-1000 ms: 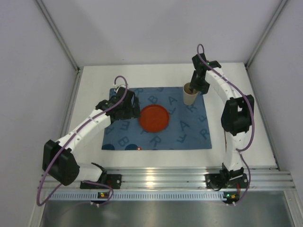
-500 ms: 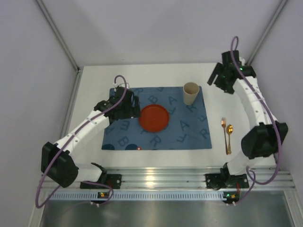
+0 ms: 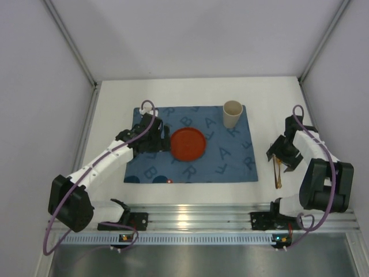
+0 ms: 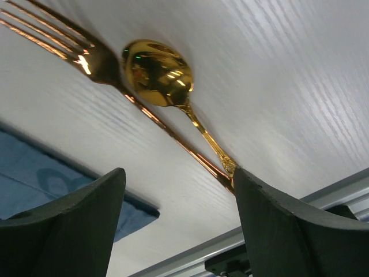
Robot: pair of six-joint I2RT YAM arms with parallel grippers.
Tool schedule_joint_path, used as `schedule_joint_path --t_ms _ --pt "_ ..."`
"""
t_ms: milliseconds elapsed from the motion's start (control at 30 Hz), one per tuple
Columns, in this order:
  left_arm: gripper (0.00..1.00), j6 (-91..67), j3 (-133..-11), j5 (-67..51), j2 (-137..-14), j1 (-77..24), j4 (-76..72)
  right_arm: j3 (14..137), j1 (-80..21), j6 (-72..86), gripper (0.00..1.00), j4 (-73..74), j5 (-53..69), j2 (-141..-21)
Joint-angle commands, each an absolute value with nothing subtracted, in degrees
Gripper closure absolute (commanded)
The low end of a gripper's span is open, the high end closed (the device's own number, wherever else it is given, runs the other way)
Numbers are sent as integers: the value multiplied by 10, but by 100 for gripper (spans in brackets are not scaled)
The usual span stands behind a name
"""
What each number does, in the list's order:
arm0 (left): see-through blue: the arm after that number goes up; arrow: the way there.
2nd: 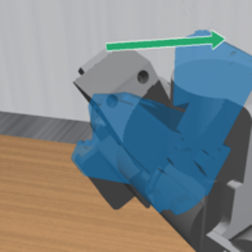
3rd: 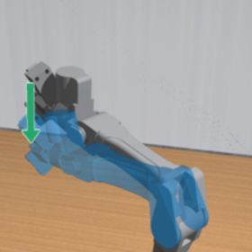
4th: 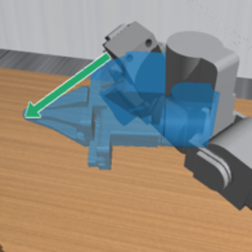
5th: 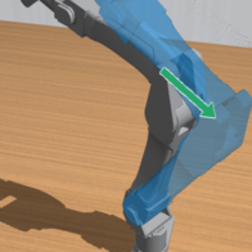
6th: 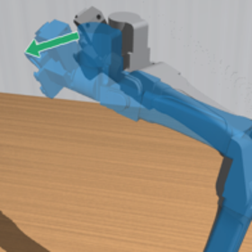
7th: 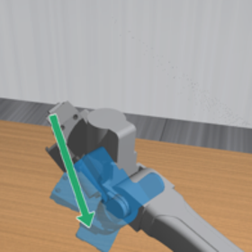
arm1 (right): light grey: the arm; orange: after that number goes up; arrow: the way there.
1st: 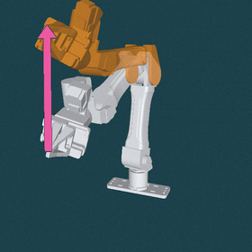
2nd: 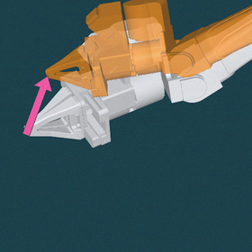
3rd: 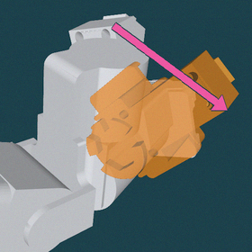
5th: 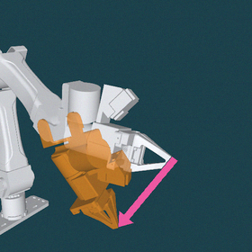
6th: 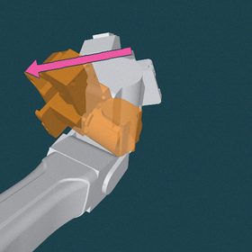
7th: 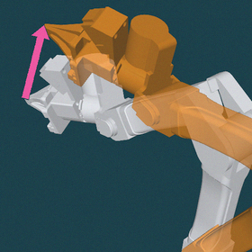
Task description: Set the dinner table for one person
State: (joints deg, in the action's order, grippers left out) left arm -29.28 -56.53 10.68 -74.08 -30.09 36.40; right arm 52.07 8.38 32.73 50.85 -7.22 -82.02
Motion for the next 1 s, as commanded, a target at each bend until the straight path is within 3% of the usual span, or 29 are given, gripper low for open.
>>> schedule_joint_path --t_ms 0,167,300,400,967 --pt "6 -275 -558 93 -723 -299 336 500 109 337 25 484 -76 -778" --pt "6 -265 -557 91 -725 -300 338 462 112 342 31 474 -90 -764" --pt "6 -260 -560 88 -725 -300 342 423 130 351 53 428 -75 -751" --pt "6 -258 -562 87 -724 -300 349 409 138 346 60 412 -74 -756" --pt "6 -271 -561 87 -732 -300 352 434 178 322 63 376 -63 -828"
